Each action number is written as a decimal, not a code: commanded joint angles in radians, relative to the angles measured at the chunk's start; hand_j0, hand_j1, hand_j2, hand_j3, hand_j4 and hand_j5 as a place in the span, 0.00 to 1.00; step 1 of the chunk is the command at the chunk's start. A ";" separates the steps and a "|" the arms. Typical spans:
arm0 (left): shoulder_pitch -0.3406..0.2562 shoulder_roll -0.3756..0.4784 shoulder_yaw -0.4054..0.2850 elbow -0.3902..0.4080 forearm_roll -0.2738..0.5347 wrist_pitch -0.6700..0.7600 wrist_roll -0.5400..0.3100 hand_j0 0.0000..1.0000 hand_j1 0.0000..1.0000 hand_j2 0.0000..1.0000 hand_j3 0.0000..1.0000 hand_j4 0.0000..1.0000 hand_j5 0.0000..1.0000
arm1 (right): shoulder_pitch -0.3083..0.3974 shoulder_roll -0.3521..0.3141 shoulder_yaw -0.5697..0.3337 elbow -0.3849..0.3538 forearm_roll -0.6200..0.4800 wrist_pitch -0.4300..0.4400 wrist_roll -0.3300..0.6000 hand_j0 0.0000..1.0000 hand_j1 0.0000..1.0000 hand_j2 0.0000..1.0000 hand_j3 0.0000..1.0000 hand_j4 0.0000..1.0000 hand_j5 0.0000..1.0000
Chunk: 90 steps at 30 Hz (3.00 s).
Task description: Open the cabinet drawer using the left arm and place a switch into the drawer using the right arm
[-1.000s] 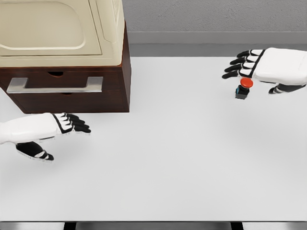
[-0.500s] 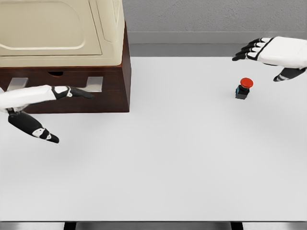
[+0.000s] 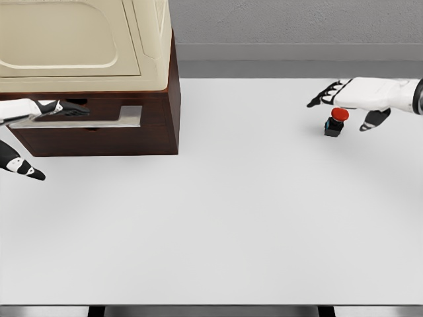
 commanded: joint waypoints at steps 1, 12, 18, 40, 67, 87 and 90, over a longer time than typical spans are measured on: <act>0.000 -0.001 0.001 -0.001 -0.008 0.020 0.000 1.00 1.00 1.00 1.00 1.00 1.00 | 0.000 0.002 0.006 0.034 -0.004 0.003 0.000 1.00 1.00 1.00 1.00 1.00 1.00; -0.014 -0.033 0.003 0.016 -0.040 0.096 0.000 1.00 1.00 1.00 1.00 1.00 1.00 | -0.034 0.047 0.030 0.121 0.025 0.003 0.000 1.00 1.00 1.00 1.00 1.00 1.00; -0.014 -0.034 0.003 0.054 -0.065 0.118 0.000 1.00 1.00 1.00 1.00 1.00 1.00 | -0.054 0.071 0.042 0.183 0.047 0.003 0.000 1.00 1.00 1.00 1.00 1.00 1.00; -0.002 -0.036 -0.003 0.093 -0.125 0.158 0.000 1.00 1.00 1.00 1.00 1.00 1.00 | -0.089 0.140 0.064 0.282 0.102 0.003 0.000 1.00 1.00 1.00 1.00 1.00 1.00; -0.002 0.079 -0.079 0.007 -0.123 0.020 0.000 1.00 1.00 1.00 1.00 1.00 1.00 | -0.110 0.166 0.084 0.344 0.119 0.003 0.000 1.00 1.00 1.00 1.00 1.00 1.00; -0.002 0.187 -0.168 0.001 -0.121 -0.216 0.000 1.00 1.00 1.00 1.00 1.00 1.00 | -0.112 0.171 0.084 0.342 0.121 0.003 0.000 1.00 1.00 1.00 1.00 1.00 1.00; -0.002 0.202 -0.171 0.001 -0.121 -0.236 0.000 1.00 1.00 1.00 1.00 1.00 1.00 | -0.112 0.171 0.084 0.342 0.121 0.003 0.000 0.98 0.98 0.98 0.98 0.98 0.98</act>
